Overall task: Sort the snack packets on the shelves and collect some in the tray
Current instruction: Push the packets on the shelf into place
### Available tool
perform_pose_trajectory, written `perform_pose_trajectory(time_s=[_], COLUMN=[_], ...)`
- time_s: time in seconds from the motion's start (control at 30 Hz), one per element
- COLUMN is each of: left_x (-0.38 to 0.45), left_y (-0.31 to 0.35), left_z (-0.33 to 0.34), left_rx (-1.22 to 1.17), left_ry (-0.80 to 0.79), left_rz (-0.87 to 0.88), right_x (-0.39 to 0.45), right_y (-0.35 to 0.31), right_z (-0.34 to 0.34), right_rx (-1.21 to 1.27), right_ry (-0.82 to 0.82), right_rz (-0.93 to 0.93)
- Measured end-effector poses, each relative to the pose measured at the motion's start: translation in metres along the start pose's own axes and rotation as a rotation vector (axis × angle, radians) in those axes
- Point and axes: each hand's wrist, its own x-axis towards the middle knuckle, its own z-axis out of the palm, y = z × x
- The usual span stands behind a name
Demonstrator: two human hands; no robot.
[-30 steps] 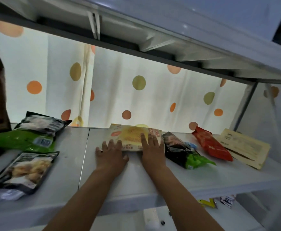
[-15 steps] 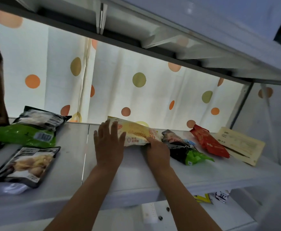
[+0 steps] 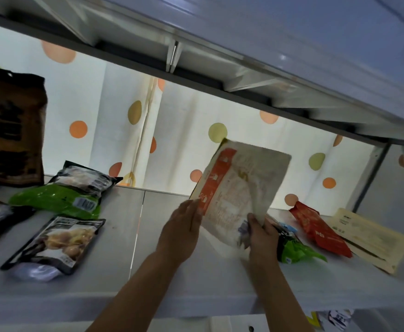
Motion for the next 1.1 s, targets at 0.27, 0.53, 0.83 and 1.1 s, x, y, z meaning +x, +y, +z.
perform_pose_trajectory(time_s=[0.27, 0.53, 0.83, 1.1], left_x=[0.004, 0.001, -0.015, -0.007], left_y=[-0.008, 0.005, 0.038, 0.016], left_z=[0.008, 0.004, -0.023, -0.007], left_rx=[0.125, 0.119, 0.237, 0.39], left_ry=[-0.228, -0.169, 0.332, -0.014], left_rz=[-0.001, 0.156, 0.489, 0.193], right_x=[-0.006, -0.015, -0.014, -0.018], right_y=[-0.005, 0.005, 0.019, 0.02], right_z=[-0.003, 0.01, 0.03, 0.033], right_rx=[0.055, -0.372, -0.993, -0.939], right_ry=[-0.026, 0.052, -0.343, -0.681], right_rz=[-0.03, -0.479, -0.844, -0.69])
